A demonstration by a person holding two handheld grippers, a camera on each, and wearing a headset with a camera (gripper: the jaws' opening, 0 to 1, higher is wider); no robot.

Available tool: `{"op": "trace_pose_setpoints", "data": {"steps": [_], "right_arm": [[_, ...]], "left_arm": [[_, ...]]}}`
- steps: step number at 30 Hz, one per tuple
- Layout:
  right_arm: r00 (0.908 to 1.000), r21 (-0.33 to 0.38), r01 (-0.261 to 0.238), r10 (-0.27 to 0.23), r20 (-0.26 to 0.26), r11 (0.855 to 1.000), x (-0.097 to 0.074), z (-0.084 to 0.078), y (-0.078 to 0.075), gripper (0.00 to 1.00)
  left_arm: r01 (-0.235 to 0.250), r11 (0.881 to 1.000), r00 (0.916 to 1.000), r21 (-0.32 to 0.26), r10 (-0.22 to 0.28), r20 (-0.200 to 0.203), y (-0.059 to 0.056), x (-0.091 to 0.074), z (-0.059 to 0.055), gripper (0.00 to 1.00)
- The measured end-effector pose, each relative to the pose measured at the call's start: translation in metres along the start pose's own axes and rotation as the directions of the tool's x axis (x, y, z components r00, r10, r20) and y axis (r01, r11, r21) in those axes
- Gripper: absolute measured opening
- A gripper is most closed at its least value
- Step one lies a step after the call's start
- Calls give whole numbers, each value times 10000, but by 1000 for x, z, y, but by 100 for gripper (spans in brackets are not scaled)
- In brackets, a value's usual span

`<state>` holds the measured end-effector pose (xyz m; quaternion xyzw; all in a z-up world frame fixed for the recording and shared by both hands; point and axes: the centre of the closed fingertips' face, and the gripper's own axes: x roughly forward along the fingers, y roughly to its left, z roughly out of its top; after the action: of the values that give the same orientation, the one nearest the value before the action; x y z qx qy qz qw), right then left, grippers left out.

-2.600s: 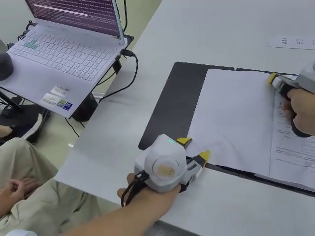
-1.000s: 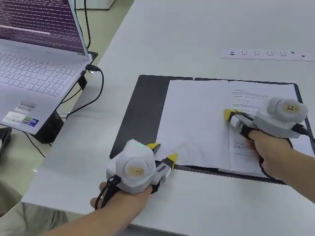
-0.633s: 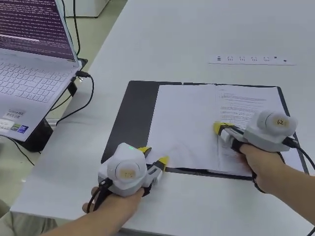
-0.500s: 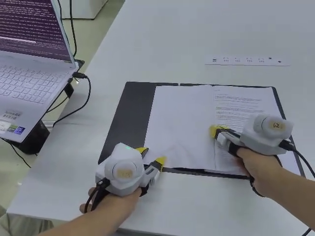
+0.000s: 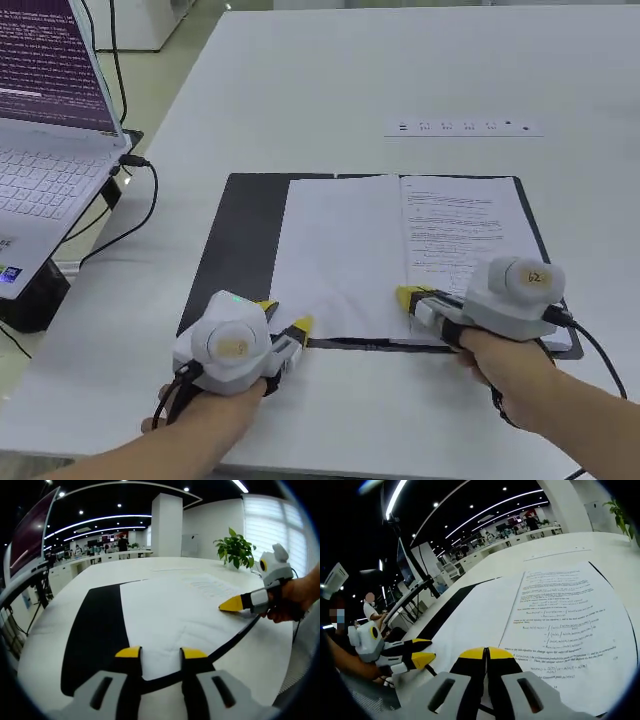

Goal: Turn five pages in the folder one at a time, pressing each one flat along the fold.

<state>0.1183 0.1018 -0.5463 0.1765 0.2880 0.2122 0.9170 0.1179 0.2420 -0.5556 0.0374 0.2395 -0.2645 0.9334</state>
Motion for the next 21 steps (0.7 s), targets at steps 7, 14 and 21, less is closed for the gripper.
{"op": "trace_pose_setpoints", "data": {"steps": [7, 14, 21], "right_arm": [[9985, 143, -243, 250, -485, 9996, -16, -18, 8, 0], [9907, 548, -583, 645, -1201, 9968, -31, -35, 20, 0], [9829, 1386, -698, 918, -1594, 9879, -47, -44, 28, 0]], "left_arm": [[-2, 10000, 10000, 12, 2, -12, 0, 0, 0, 29], [-34, 10000, 10000, -1, 34, -26, 0, 1, 0, 29], [-33, 10000, 9999, 32, 33, -118, 0, 0, 0, 29]]}}
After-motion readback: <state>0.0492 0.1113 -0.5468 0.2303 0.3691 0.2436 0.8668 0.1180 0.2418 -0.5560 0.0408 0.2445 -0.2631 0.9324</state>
